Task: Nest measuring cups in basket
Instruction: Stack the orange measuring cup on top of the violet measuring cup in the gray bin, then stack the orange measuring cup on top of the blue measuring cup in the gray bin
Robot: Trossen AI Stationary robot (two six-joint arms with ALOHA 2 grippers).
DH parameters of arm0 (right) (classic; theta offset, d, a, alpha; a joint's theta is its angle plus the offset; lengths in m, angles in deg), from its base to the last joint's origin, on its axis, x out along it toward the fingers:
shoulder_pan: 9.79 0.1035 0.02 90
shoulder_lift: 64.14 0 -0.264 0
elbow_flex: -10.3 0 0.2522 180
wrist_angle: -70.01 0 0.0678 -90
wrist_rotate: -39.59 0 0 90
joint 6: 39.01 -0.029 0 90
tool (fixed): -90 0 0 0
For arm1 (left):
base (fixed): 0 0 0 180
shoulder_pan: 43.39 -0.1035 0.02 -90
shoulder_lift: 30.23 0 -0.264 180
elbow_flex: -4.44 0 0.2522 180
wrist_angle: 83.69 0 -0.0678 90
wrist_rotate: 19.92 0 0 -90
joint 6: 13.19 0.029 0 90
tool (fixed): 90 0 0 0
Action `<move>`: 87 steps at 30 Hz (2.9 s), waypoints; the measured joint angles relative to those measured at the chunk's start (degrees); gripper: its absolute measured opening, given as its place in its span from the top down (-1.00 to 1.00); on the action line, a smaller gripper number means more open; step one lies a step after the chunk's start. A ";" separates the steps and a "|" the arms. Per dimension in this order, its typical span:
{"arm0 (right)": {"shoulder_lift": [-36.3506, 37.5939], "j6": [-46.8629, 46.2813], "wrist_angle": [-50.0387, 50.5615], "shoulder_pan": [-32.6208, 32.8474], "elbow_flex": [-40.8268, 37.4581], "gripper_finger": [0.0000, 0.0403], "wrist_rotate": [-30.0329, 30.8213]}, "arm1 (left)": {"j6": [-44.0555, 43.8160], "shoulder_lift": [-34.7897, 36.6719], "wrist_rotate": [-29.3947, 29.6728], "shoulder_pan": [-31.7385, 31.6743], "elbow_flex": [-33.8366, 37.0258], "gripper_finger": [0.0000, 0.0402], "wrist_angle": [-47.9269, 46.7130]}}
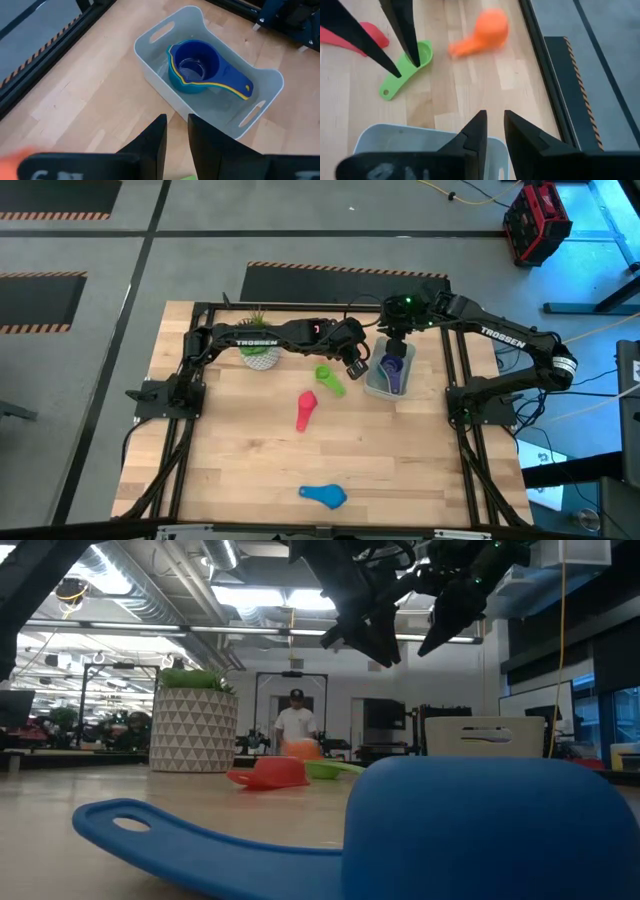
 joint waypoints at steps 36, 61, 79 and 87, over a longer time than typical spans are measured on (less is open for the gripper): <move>0.00 0.02 -0.27 0.00 0.00 0.65 -0.02 | 15.46 0.00 -5.03 -7.12 -0.02 0.30 -5.44; 0.00 0.03 -0.26 0.02 0.00 0.65 -0.02 | 30.07 0.02 -1.30 -26.96 -0.02 0.27 -16.89; 0.00 0.04 -0.43 0.00 0.00 0.65 -0.02 | 31.53 0.02 -9.99 -30.36 -0.02 0.06 -16.68; 0.00 0.04 -0.44 0.00 0.00 0.65 0.00 | 32.32 -0.30 -15.33 -32.38 -0.03 -0.22 -16.68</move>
